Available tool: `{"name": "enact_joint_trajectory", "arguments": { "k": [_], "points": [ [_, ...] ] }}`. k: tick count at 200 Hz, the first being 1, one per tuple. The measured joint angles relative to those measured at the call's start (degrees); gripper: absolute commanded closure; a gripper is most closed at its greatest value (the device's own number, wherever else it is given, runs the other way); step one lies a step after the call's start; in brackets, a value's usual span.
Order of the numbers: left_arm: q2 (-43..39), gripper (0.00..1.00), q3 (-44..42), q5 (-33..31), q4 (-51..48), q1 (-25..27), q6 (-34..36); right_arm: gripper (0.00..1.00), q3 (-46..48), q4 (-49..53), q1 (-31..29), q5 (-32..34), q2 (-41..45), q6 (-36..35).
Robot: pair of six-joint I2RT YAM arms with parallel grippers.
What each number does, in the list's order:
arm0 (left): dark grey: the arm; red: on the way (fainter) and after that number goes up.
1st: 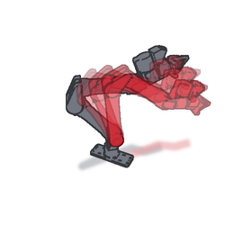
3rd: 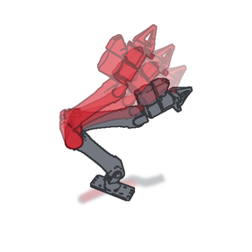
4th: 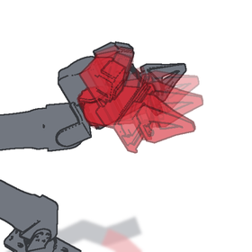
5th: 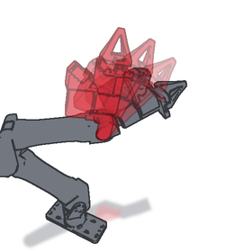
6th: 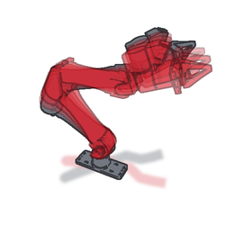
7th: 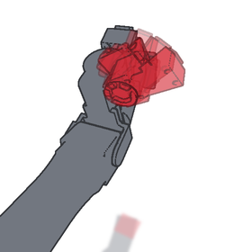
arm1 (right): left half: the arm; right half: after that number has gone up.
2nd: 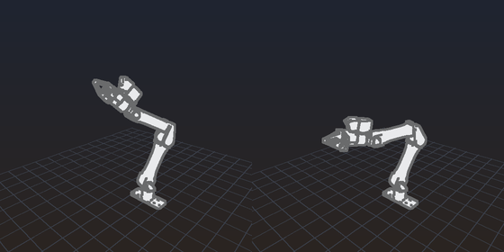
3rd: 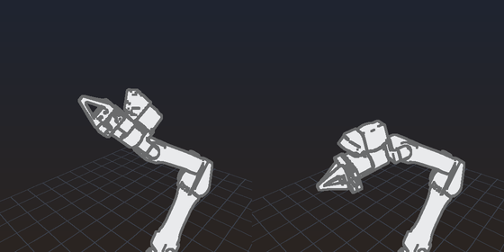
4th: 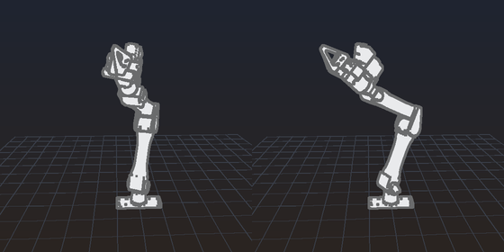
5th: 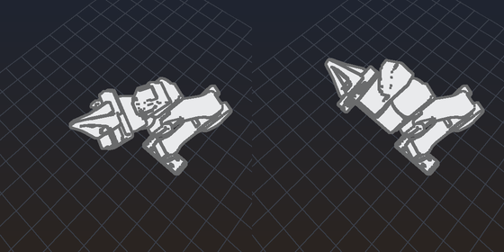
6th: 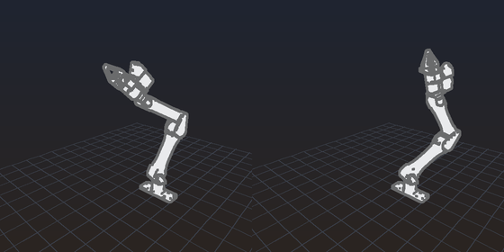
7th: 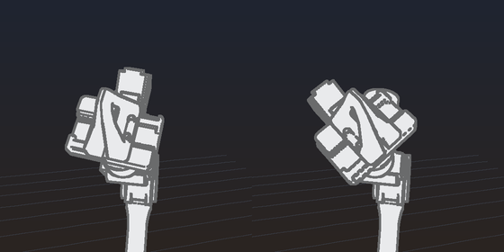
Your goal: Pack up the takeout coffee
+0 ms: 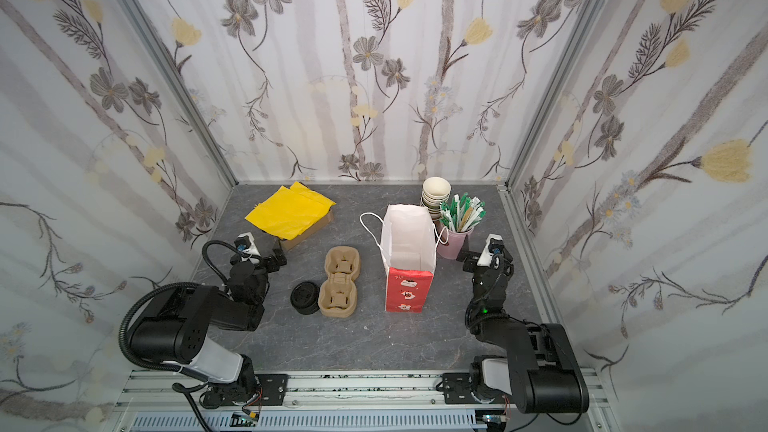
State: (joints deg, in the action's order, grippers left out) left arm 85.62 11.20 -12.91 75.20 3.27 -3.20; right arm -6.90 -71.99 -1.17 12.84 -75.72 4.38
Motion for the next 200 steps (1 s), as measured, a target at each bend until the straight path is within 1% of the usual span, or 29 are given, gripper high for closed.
{"name": "enact_joint_trajectory", "arguments": {
  "k": [11,33,48,58,83,114,131,150,177,200],
  "points": [
    [-2.8,0.00,-0.9,-0.4,-0.2,0.0,0.0,0.00,0.4,1.5,0.0,0.9,4.9,0.1],
    [-11.7,0.00,-1.3,-2.3,-3.8,0.0,-1.2,0.00,-0.2,9.0,0.0,4.1,16.1,0.9],
    [-19.7,0.00,1.8,-4.7,-12.5,-0.2,-3.4,0.00,-2.6,18.6,0.4,7.1,23.6,3.3],
    [-23.8,0.00,5.3,-5.6,-18.2,-0.5,-4.6,0.00,-4.9,25.7,0.9,7.5,27.4,5.1],
    [-30.6,0.00,13.5,-5.7,-34.3,-0.8,-6.7,0.00,-11.3,43.9,2.0,7.5,33.5,9.1],
    [-33.3,0.00,22.4,0.1,-53.8,-0.5,-11.9,0.00,-19.2,64.8,2.0,6.1,36.4,14.1],
    [-33.8,0.00,25.2,2.8,-61.9,0.6,-15.6,0.00,-23.6,74.5,2.0,4.1,38.2,17.2],
    [-33.7,0.00,27.4,6.4,-68.8,3.3,-20.1,0.00,-29.5,83.0,1.9,2.3,38.7,20.8],
    [-30.7,0.00,31.4,10.3,-76.5,8.7,-25.8,0.02,-41.2,94.7,0.4,-0.6,35.0,25.7],
    [-28.1,0.00,33.8,12.4,-80.5,12.7,-29.0,0.05,-55.1,103.3,-3.9,-2.0,28.6,28.5]
  ]
}}
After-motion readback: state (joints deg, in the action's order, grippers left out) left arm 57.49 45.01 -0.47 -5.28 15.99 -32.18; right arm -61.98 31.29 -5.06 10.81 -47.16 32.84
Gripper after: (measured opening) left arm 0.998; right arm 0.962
